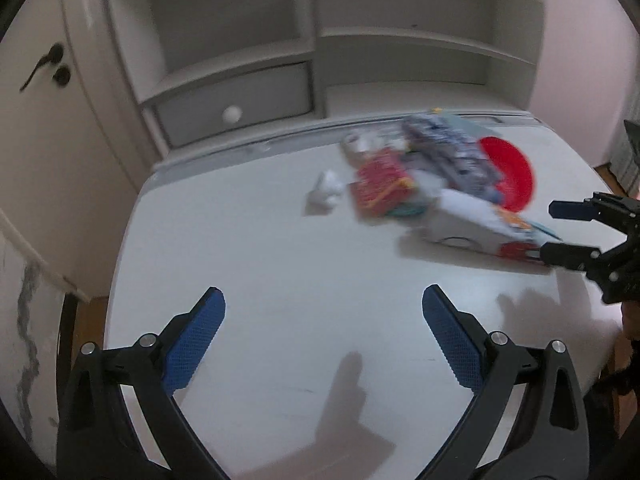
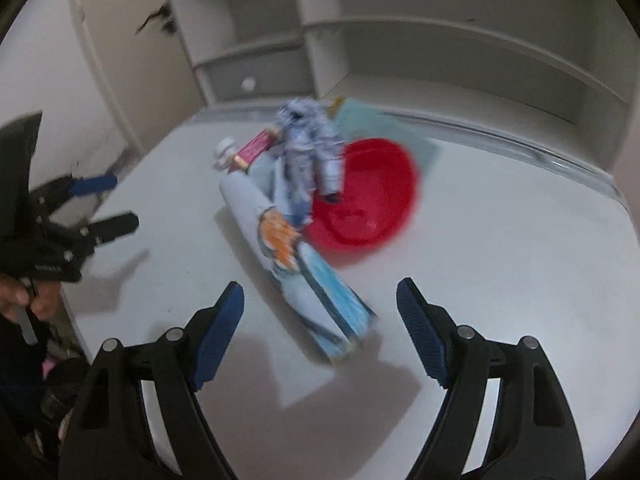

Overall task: Collect trash
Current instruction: 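Grasp a white bottle cap with the left gripper while the right grasps a printed wrapper, then carry the cap and wrapper toward the black bin with both grippers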

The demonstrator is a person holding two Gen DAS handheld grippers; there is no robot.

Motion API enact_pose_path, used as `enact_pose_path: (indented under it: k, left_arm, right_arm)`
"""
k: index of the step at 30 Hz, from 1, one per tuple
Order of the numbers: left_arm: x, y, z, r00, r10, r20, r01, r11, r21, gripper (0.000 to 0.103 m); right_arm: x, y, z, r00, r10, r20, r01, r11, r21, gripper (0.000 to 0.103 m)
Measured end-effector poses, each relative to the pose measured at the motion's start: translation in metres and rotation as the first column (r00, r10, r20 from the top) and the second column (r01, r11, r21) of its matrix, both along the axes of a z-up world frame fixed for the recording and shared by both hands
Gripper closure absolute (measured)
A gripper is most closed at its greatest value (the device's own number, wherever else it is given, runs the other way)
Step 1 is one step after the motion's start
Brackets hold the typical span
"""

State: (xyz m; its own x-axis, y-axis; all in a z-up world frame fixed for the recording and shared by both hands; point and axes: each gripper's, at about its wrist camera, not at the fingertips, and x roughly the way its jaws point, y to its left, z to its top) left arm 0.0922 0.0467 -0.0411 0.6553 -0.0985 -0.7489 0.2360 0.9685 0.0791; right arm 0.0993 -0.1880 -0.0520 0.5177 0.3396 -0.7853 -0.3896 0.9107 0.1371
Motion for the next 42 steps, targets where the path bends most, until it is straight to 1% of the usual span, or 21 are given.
enact_pose_path:
  k: [1,4,6,8,10,12,14,17,20,21,22,23,24,26,29,31,34,37,40,41,42]
  left_arm:
    - [0.006,0.005,-0.004,1.000,0.001,-0.006,-0.001,1.000,-0.003,0.007]
    - [0.024,0.006,-0.014,1.000,-0.004,-0.022,0.003,1.000,-0.020,0.007]
    - [0.041,0.007,-0.019,0.999,-0.005,-0.040,0.004,0.999,-0.033,0.007]
    - [0.060,0.006,-0.026,0.999,-0.004,-0.047,0.002,0.999,-0.032,0.007]
    - [0.078,0.004,-0.028,0.999,0.017,-0.045,-0.018,1.000,-0.017,0.007]
    - [0.092,0.003,-0.027,0.999,0.024,-0.040,-0.025,0.999,-0.026,0.007]
    - [0.106,0.002,-0.026,0.998,0.054,-0.035,-0.055,0.998,-0.025,0.007]
    - [0.120,-0.001,-0.031,0.998,0.047,-0.034,-0.048,0.999,-0.021,0.007]
    - [0.129,-0.009,-0.035,0.999,0.042,-0.025,-0.042,0.999,0.008,0.009]
    - [0.129,-0.011,-0.035,0.999,0.037,-0.027,-0.037,0.999,0.011,0.020]
    - [0.131,-0.012,-0.036,0.999,0.033,-0.033,-0.033,0.999,0.010,0.043]
    - [0.131,-0.013,-0.036,0.999,0.031,-0.043,-0.031,1.000,0.005,0.053]
    - [0.131,-0.013,-0.037,0.998,0.028,-0.062,-0.029,1.000,-0.013,0.073]
    - [0.128,-0.013,-0.034,0.997,0.037,-0.066,-0.039,0.999,-0.030,0.074]
    - [0.112,-0.020,-0.025,0.998,0.044,-0.039,-0.044,0.999,0.005,0.074]
    - [0.099,-0.025,-0.016,0.999,0.035,-0.030,-0.036,0.999,-0.005,0.074]
    - [0.074,-0.044,0.003,1.000,-0.006,0.008,0.006,1.000,-0.005,0.074]
    - [0.046,-0.081,0.024,0.994,-0.095,0.053,0.095,0.995,0.001,0.074]
    - [0.017,-0.133,0.042,0.973,-0.211,0.092,0.213,0.977,-0.012,0.074]
    - [0.007,-0.152,0.046,0.963,-0.251,0.101,0.253,0.967,-0.016,0.074]
    - [-0.006,-0.180,0.048,0.944,-0.314,0.105,0.318,0.948,-0.021,0.074]
  right_arm:
    - [0.004,0.004,-0.004,1.000,0.009,-0.009,-0.010,1.000,-0.013,0.027]
    - [0.012,0.013,-0.011,1.000,0.019,-0.015,-0.020,0.999,-0.045,0.037]
    - [0.009,0.017,-0.011,0.999,0.040,-0.010,-0.041,0.998,-0.055,0.065]
    - [-0.003,0.018,-0.007,0.998,0.057,0.016,-0.056,0.997,-0.060,0.078]
    - [-0.015,0.014,-0.005,0.997,0.062,0.040,-0.060,0.996,-0.060,0.081]
    - [-0.025,0.013,0.000,0.997,0.061,0.051,-0.059,0.997,-0.043,0.082]
    - [-0.033,0.009,0.004,0.997,0.057,0.058,-0.056,0.998,-0.027,0.082]
    - [-0.041,0.003,0.007,0.997,0.048,0.053,-0.048,0.999,0.002,0.082]
    - [-0.042,-0.001,0.010,0.998,0.034,0.051,-0.035,0.999,0.012,0.082]
    - [-0.046,-0.006,0.012,0.998,0.025,0.053,-0.026,0.999,0.018,0.082]
    - [-0.047,-0.009,0.013,0.998,0.018,0.054,-0.019,1.000,0.021,0.082]
    - [-0.050,-0.014,0.014,0.998,0.009,0.056,-0.011,1.000,0.026,0.082]
    - [-0.055,-0.023,0.017,0.998,-0.011,0.060,0.009,0.999,0.037,0.082]
    - [-0.061,-0.038,0.020,0.996,-0.051,0.068,0.048,0.998,0.046,0.082]
    - [-0.069,-0.068,0.024,0.989,-0.123,0.078,0.118,0.991,0.062,0.082]
    - [-0.073,-0.091,0.026,0.980,-0.181,0.080,0.175,0.982,0.071,0.082]
    - [-0.092,-0.138,0.029,0.954,-0.287,0.089,0.281,0.957,0.079,0.082]
    - [-0.115,-0.188,0.029,0.908,-0.407,0.101,0.400,0.913,0.084,0.082]
    - [-0.147,-0.241,0.029,0.843,-0.529,0.101,0.520,0.848,0.103,0.082]
    - [-0.158,-0.257,0.029,0.818,-0.566,0.104,0.556,0.824,0.109,0.082]
    - [-0.172,-0.276,0.029,0.787,-0.608,0.105,0.597,0.793,0.120,0.082]
